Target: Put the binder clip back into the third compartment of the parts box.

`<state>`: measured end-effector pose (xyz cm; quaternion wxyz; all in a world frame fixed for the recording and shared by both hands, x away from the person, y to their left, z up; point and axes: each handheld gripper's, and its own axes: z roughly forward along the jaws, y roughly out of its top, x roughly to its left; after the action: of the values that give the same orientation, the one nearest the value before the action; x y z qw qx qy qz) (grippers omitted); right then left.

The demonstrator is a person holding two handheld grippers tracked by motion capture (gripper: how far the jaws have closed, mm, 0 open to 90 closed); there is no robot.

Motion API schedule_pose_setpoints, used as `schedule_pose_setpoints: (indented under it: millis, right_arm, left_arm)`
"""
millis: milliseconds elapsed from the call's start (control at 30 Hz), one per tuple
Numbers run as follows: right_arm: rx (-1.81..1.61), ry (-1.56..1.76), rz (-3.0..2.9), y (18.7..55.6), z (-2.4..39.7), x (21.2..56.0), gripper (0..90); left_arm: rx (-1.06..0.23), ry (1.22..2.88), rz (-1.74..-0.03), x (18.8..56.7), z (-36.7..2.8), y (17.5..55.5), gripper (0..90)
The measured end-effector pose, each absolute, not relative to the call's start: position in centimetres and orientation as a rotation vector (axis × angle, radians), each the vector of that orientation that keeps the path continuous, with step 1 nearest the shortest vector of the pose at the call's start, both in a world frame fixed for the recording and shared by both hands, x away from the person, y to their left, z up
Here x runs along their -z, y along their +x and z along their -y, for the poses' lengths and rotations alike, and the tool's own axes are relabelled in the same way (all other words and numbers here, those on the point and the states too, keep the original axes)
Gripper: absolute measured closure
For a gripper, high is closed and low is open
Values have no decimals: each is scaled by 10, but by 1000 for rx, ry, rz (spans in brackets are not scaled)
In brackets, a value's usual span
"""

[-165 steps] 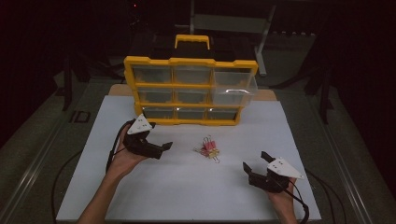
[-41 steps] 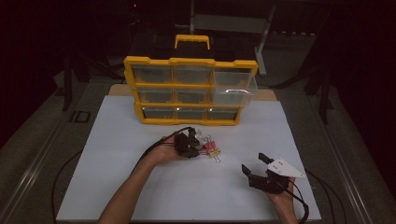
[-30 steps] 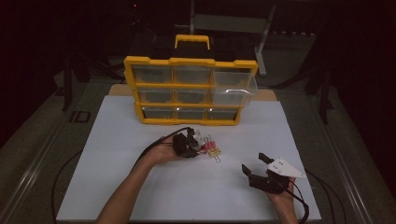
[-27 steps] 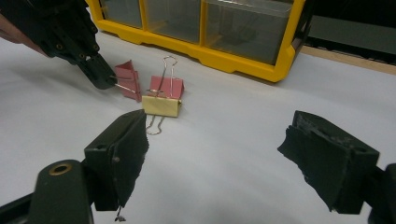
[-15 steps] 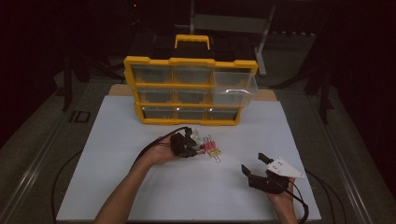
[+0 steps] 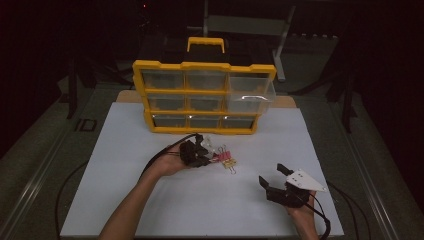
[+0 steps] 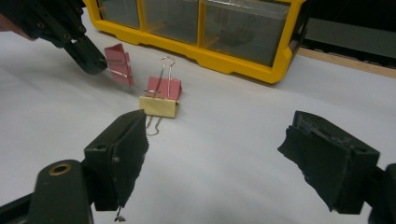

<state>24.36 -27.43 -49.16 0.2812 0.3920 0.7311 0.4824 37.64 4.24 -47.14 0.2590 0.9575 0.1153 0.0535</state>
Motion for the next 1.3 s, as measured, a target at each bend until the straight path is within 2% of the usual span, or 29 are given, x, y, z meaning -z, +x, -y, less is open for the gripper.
schedule_pose_setpoints:
  millis: [1300]
  right_arm:
    - [-1286, 1048, -1944, 244, 275, 492, 193]
  left_arm:
    - [-203, 2406, -392, 427, -78, 375, 894]
